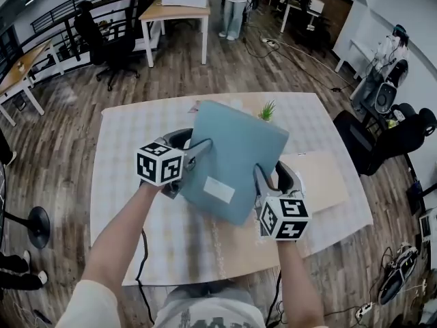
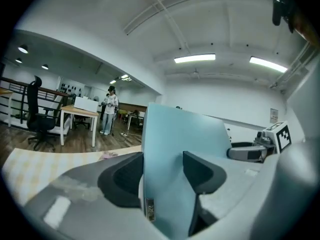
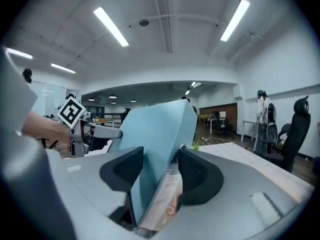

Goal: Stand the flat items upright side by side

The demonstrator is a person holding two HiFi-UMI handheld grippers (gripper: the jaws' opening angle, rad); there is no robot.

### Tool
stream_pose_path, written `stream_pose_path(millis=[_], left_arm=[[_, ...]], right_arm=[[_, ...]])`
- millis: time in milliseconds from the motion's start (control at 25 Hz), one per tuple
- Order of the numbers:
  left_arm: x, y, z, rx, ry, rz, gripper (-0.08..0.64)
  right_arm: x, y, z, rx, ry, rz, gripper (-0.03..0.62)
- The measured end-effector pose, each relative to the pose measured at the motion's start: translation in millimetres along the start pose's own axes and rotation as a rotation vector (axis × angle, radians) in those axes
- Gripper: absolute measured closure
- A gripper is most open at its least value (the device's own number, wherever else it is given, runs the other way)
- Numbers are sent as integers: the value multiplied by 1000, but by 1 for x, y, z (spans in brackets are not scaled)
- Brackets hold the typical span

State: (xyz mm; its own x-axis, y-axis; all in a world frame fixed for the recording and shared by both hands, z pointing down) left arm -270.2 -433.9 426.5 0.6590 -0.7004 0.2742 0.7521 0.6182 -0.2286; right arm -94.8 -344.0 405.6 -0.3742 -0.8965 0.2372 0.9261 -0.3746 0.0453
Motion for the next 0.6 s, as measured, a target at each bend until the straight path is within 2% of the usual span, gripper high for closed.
stream_pose_path(millis=[200, 320, 480, 560, 600], left_arm=[[10, 16, -14, 46, 87, 95, 307], [12, 20, -16, 73, 117, 125, 305], [11, 16, -19, 83, 141, 116, 312], [10, 18, -20, 91, 140, 111, 379], [9, 19, -20, 89, 140, 108, 387]], right_arm=[[-23, -2, -14, -161, 103, 118, 373], [-34, -11, -14, -227, 144, 157, 376], [-43, -47, -18, -380, 191, 124, 385], [-45, -66, -18, -451, 182, 98, 387], [-47, -72, -18, -462, 182, 93, 385]])
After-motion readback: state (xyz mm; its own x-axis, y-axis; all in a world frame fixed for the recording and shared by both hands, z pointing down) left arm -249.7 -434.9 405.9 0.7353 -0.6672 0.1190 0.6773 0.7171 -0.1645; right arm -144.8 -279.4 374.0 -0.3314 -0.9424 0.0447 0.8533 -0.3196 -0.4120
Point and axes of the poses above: the fingertips, and each gripper's own axes: x forward along the fingers, y to its right, z out of its underside, the point moved 1 cm from there along -x, backward along the fingers, and after that the axes turned 7 degrees about -z, right-handed, at the moved point
